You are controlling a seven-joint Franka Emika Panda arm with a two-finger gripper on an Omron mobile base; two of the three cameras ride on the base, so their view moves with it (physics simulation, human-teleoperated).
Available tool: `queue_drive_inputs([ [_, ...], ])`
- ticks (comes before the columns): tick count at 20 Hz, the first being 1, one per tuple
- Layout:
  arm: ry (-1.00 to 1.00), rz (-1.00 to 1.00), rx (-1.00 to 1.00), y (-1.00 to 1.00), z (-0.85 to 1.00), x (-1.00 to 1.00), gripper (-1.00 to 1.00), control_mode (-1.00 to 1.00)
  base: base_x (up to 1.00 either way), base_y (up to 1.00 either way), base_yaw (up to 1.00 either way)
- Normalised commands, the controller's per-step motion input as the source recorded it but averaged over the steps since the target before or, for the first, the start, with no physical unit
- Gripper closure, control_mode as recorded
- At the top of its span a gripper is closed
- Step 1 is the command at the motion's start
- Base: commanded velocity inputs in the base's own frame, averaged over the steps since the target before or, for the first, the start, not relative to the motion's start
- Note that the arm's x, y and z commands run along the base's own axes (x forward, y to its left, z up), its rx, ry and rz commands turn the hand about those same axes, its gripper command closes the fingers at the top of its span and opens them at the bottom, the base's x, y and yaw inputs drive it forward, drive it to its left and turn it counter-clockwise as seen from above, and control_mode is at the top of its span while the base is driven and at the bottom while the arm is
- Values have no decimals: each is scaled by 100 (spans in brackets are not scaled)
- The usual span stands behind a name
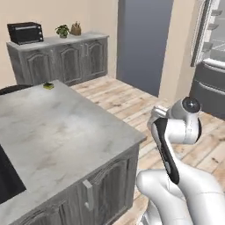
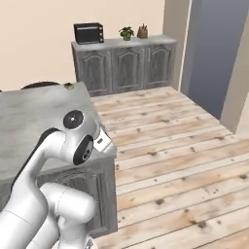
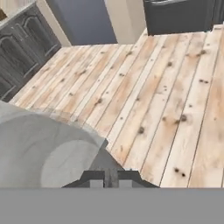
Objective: Move the glass cup from next to the sink to the open cabinet. Then, move the bowl with the garlic to the fridge to clear the area for faucet cleaning.
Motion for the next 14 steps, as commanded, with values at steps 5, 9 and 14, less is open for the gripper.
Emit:
queue_drive_inputs([
  [5,0,0,0,0,0,0,100,100,1,-36,-91],
  [9,0,0,0,0,0,0,100,100,21,-51,-86],
  [14,0,0,0,0,0,0,100,100,67,-21,-72],
])
